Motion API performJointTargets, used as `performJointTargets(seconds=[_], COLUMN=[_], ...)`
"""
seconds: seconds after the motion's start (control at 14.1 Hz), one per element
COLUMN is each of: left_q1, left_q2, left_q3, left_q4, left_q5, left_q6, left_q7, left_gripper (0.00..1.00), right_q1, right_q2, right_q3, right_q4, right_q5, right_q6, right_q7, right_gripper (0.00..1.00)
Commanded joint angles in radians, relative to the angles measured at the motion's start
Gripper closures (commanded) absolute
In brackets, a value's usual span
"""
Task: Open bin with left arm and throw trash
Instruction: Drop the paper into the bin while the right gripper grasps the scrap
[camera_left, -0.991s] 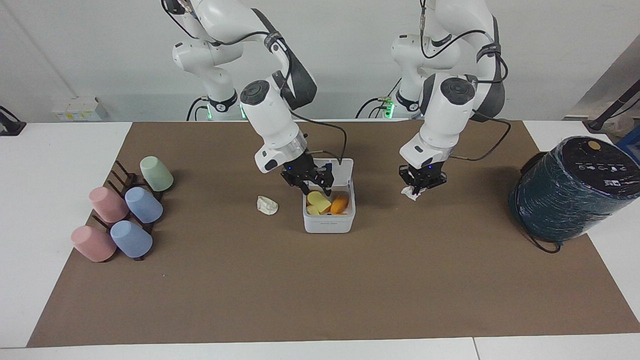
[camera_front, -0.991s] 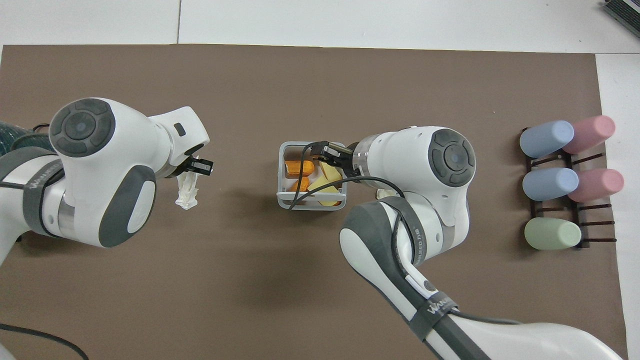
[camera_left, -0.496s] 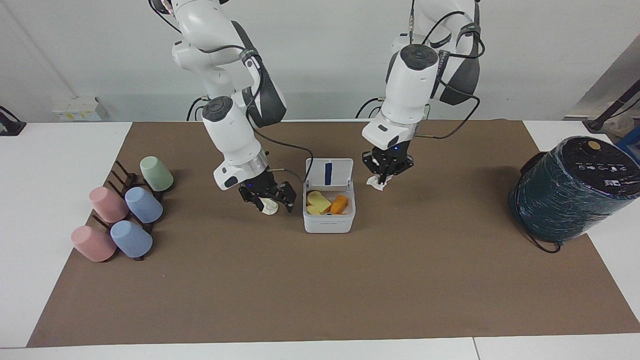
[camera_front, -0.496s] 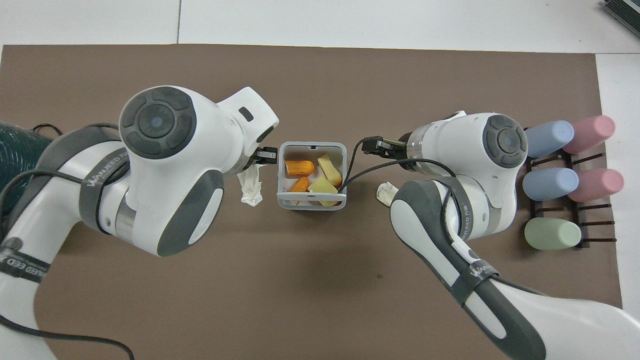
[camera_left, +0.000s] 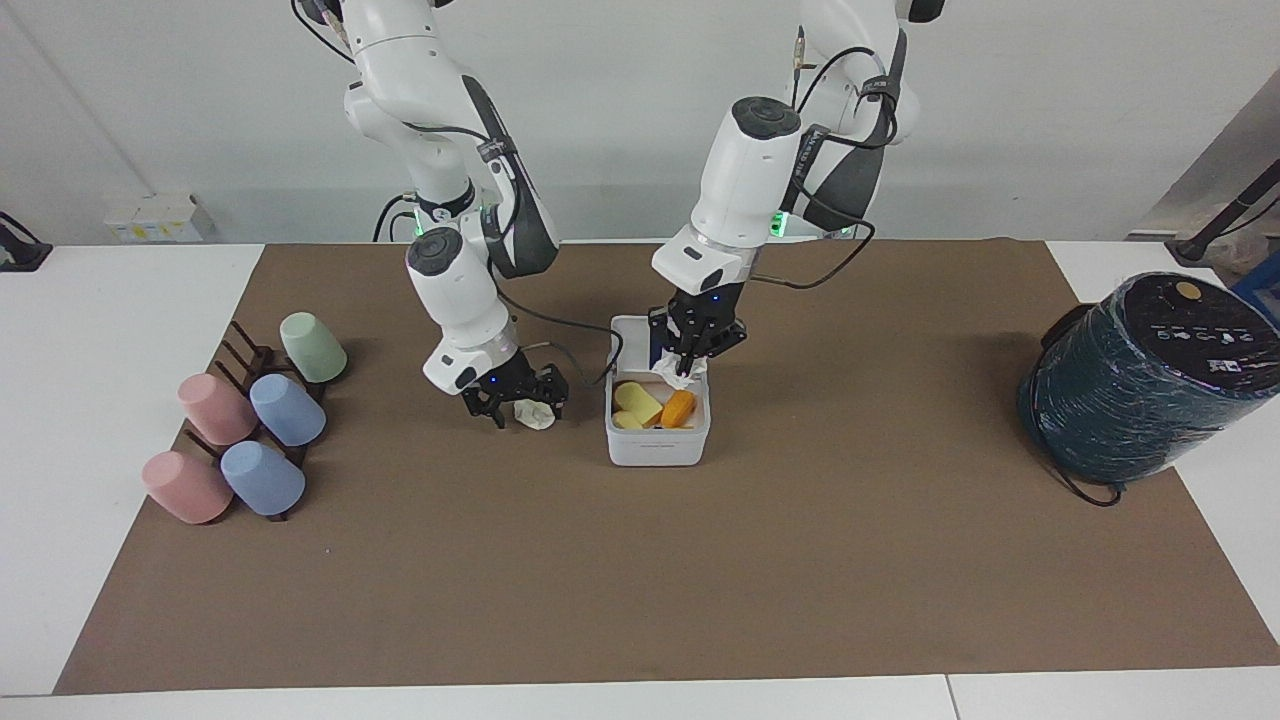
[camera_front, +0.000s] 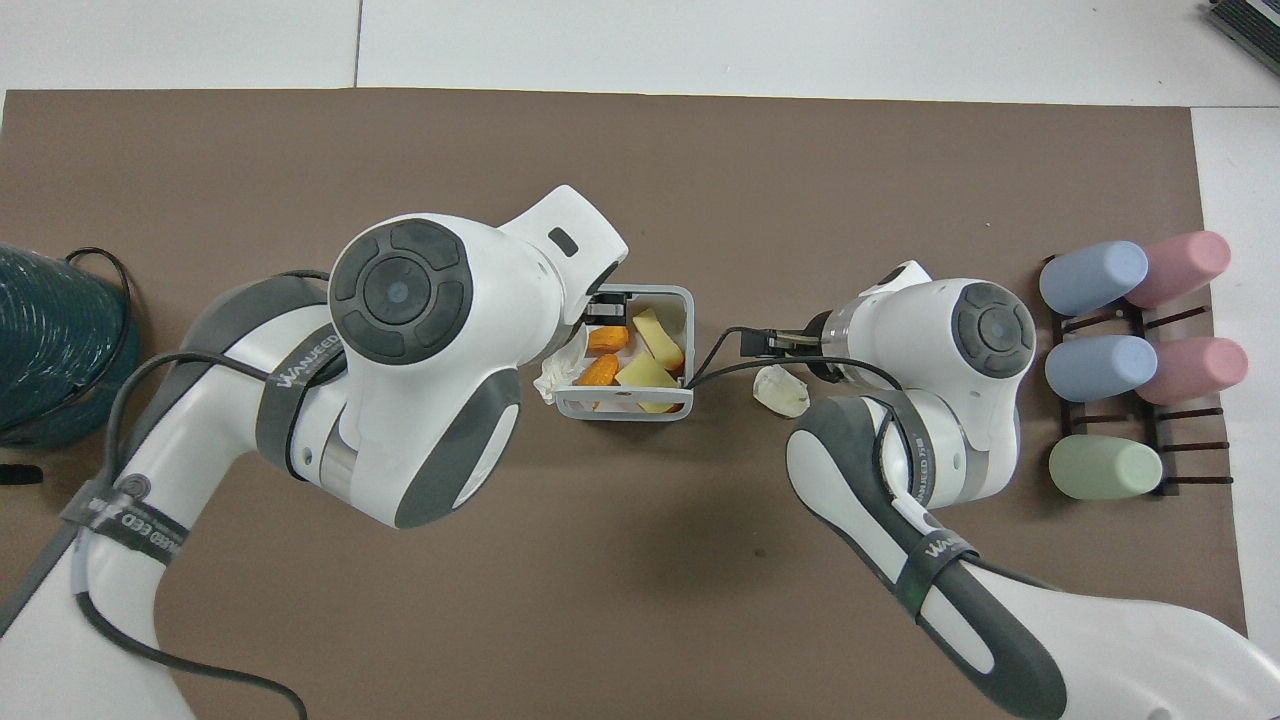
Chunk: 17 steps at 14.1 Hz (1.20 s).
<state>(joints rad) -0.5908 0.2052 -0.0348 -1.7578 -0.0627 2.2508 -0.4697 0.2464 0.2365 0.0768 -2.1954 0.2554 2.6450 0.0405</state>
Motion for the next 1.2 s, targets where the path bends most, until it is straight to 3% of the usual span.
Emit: performJointTargets(seconds=[0.0, 0.07, 0.21, 0.35, 0.64, 0.78, 0.92, 0.99, 1.13], left_q1=[-0.033, -0.035, -0.049, -0.055, -0.05, -0.046, -0.041, -0.038, -0.034], left_q2=[0.002, 0.008, 0.029, 0.065, 0.071, 0.069, 0.072, 0.077, 0.083], left_q3=[0.015, 0.013, 0.015, 0.013, 0.015, 0.018, 0.022, 0.024, 0.03], left_q4=[-0.046, -0.046, -0.045, -0.045, -0.038, -0.029, 0.035, 0.084, 0.139], left_q5=[-0.016, -0.016, -0.016, -0.016, -0.016, -0.009, -0.003, -0.002, 0.02], left_q6=[0.062, 0.078, 0.117, 0.179, 0.181, 0.152, 0.054, -0.017, -0.115], left_q7=[-0.01, -0.013, -0.044, -0.047, -0.044, -0.046, -0.046, -0.044, -0.043], left_gripper=[1.0, 1.0, 1.0, 1.0, 0.99, 0.35, 0.15, 0.1, 0.1], right_q1=[-0.009, -0.007, -0.003, 0.007, 0.036, 0.024, 0.019, 0.019, 0.019], right_q2=[-0.039, -0.04, -0.043, -0.045, -0.045, -0.049, -0.06, -0.075, -0.083], right_q3=[0.008, 0.008, 0.009, 0.011, 0.015, 0.015, 0.011, 0.009, 0.009], right_q4=[-0.064, -0.064, -0.07, -0.072, -0.052, -0.035, 0.005, 0.023, 0.069], right_q5=[-0.013, -0.013, -0.013, -0.012, -0.01, -0.01, -0.008, -0.005, -0.005], right_q6=[0.049, 0.049, 0.046, 0.029, -0.01, -0.039, -0.11, -0.146, -0.187], right_q7=[-0.05, -0.051, -0.045, 0.01, 0.179, 0.179, 0.18, 0.19, 0.24], right_gripper=[0.37, 0.61, 1.0, 1.0, 1.0, 1.0, 1.0, 1.0, 1.0])
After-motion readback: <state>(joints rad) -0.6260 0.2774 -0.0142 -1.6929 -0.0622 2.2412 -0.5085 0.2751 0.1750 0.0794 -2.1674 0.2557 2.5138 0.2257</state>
